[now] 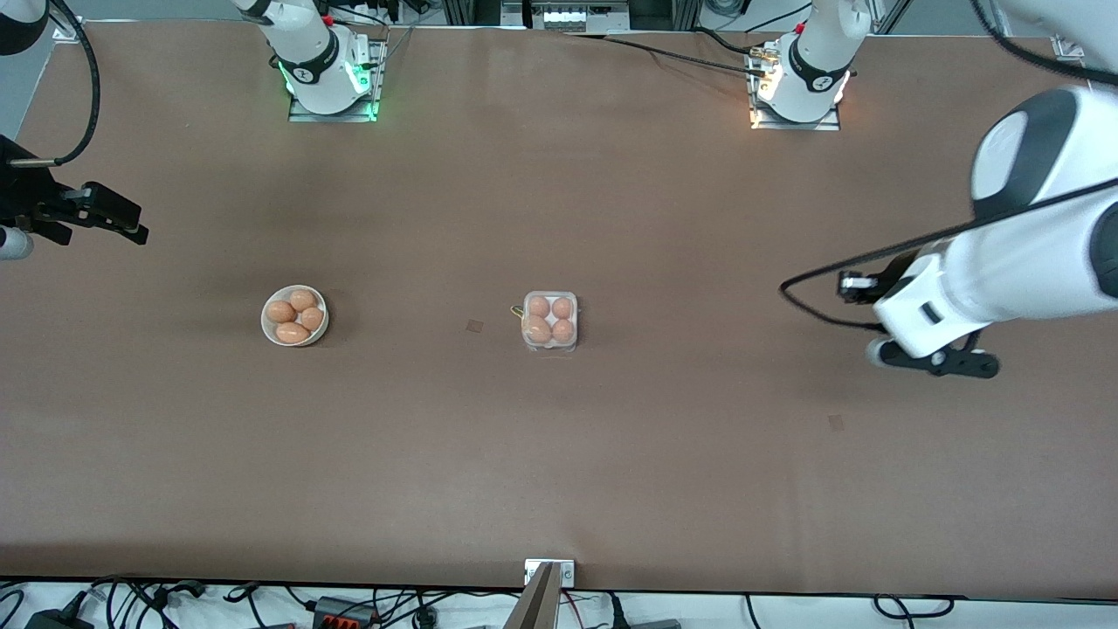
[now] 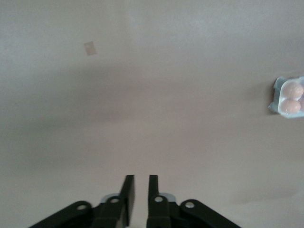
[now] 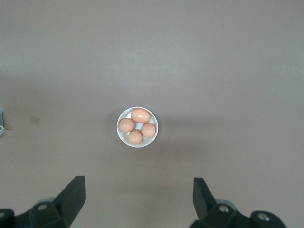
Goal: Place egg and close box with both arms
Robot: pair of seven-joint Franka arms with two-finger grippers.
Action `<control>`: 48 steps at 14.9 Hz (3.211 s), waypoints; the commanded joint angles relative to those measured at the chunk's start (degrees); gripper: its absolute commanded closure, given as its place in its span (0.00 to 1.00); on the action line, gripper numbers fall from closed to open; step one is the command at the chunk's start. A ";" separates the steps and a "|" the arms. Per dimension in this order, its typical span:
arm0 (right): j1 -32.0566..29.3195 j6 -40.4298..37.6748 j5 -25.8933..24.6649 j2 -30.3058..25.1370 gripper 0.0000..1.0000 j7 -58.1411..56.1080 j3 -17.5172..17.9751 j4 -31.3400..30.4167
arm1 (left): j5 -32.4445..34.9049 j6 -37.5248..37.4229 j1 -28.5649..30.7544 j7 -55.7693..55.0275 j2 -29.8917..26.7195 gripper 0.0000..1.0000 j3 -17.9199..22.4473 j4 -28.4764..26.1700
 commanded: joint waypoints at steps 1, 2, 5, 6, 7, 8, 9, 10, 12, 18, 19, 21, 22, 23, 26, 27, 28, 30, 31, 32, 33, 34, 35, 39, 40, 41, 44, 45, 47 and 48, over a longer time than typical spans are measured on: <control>-0.54 -0.46 -0.65 -0.76 0.00 0.18 0.59 -0.41 | 0.60 -1.93 2.40 2.80 -2.04 0.16 -0.80 -2.64; -0.54 -0.29 -0.65 -0.76 0.00 0.18 0.50 -0.50 | 0.68 -2.98 2.76 4.11 -2.31 0.00 -0.88 -2.38; -0.54 -0.46 -0.65 -0.85 0.00 0.44 0.50 -0.59 | 1.03 -3.35 2.85 3.68 -2.22 0.00 -0.71 -2.20; -0.54 -0.55 -0.73 -0.93 0.00 0.44 0.50 -0.85 | 1.30 -3.35 2.77 3.59 -2.14 0.00 -0.36 -2.20; -0.54 -0.46 -0.74 -1.11 0.00 0.44 0.50 -0.94 | 1.38 -3.35 2.76 3.42 -2.14 0.00 -0.01 -2.20; -0.54 -0.46 -0.74 -1.11 0.00 0.44 0.50 -1.11 | 1.47 -3.43 2.85 2.37 -2.14 0.00 0.43 -2.20; -0.54 -0.46 -0.74 -1.28 0.00 0.44 0.50 -1.55 | 2.08 -3.43 2.85 0.27 -2.14 0.00 1.04 -2.20; -0.54 -0.12 -0.74 -1.55 0.00 0.44 0.50 -1.90 | 3.31 -3.35 2.77 -1.23 -2.05 0.00 1.05 -2.20; -0.54 0.06 -0.74 -1.72 0.00 0.53 0.50 -2.35 | 5.08 -2.48 2.94 -2.47 -2.31 0.00 0.87 -2.03; -0.63 5.24 -0.74 -7.07 0.00 0.88 0.41 -10.15 | 5.60 -0.72 4.16 -2.12 -8.36 0.00 0.78 -7.80; -0.63 6.12 -0.74 -7.78 0.00 0.97 0.41 -11.21 | 5.17 1.90 4.69 -2.21 -10.38 0.00 0.61 -10.87; -0.46 5.52 -0.74 -7.88 0.00 0.97 0.67 -11.05 | 4.64 8.48 4.70 -2.38 -16.34 0.00 0.26 -18.86; -0.37 5.08 -0.74 -7.79 0.00 0.97 0.76 -10.79 | 4.64 13.91 4.70 -2.38 -20.29 0.00 0.17 -25.08; -0.37 5.07 -0.74 -7.79 0.00 1.06 0.76 -10.70 | 4.29 18.49 4.78 -2.47 -24.16 0.00 0.17 -31.58; -0.46 4.03 -0.65 -7.79 0.00 1.14 0.76 -10.26 | -0.36 24.34 8.64 -2.47 -27.89 0.00 0.26 -38.59; -0.46 3.24 -0.65 -7.79 0.00 1.06 0.76 -10.17 | -0.72 24.34 9.00 -2.30 -27.80 0.00 0.26 -38.50; -0.46 2.97 -0.65 -7.79 0.00 1.06 0.76 -10.08 | -0.64 24.43 9.00 -2.30 -27.80 0.00 0.17 -38.41; -0.46 2.53 -0.56 -7.88 0.00 1.14 0.76 -10.08 | -0.64 24.52 9.00 -2.47 -27.98 0.00 0.00 -38.59; -0.46 2.52 -0.65 -7.79 0.00 1.06 0.76 -9.99 | -0.46 24.51 9.00 -2.47 -28.06 0.00 -0.01 -38.59; -0.54 2.44 -0.65 -7.88 0.00 1.06 0.76 -9.99 | -0.37 24.51 8.92 -2.47 -28.06 0.00 -0.09 -38.68; -0.46 2.44 -0.65 -7.88 0.00 1.06 0.76 -9.99 | -0.29 24.43 8.83 -2.47 -28.15 0.00 -0.18 -38.94; -0.46 2.52 -0.65 -7.79 0.00 1.06 0.76 -9.99 | -0.28 24.17 8.65 -2.56 -28.15 0.00 -0.18 -38.59; -0.54 2.52 -0.65 -7.79 0.00 1.06 0.76 -9.99 | -0.11 24.16 8.57 -2.56 -28.06 0.00 -0.18 -38.42; -0.54 2.52 -0.65 -7.79 0.00 1.06 0.68 -9.55 | -0.20 24.08 8.57 -2.56 -27.80 0.00 -0.18 -38.15; -0.54 2.52 -0.65 -7.79 0.00 1.06 0.59 -9.55 | -0.20 24.16 8.57 -2.56 -27.71 0.00 -0.18 -38.06; -0.54 2.52 -0.65 -7.70 0.00 1.06 0.59 -9.55 | -0.20 24.08 8.57 -2.65 -27.54 0.00 -0.10 -37.45; -0.37 2.44 -0.65 -7.61 0.00 1.14 0.76 -9.64 | -0.20 23.99 8.57 -2.65 -27.36 0.00 -0.09 -36.92; -0.37 2.44 -0.65 -7.70 0.00 1.14 0.76 -9.64 | -0.20 23.99 8.57 -2.65 -27.36 0.00 -0.09 -36.92; -0.46 2.35 -0.65 -7.70 0.00 1.06 0.76 -9.64 | -0.20 23.99 8.57 -2.65 -27.27 0.00 -0.09 -36.83; -0.46 2.44 -0.65 -7.70 0.00 1.06 0.76 -9.55 | -0.20 23.99 8.57 -2.65 -27.19 0.00 -0.09 -36.75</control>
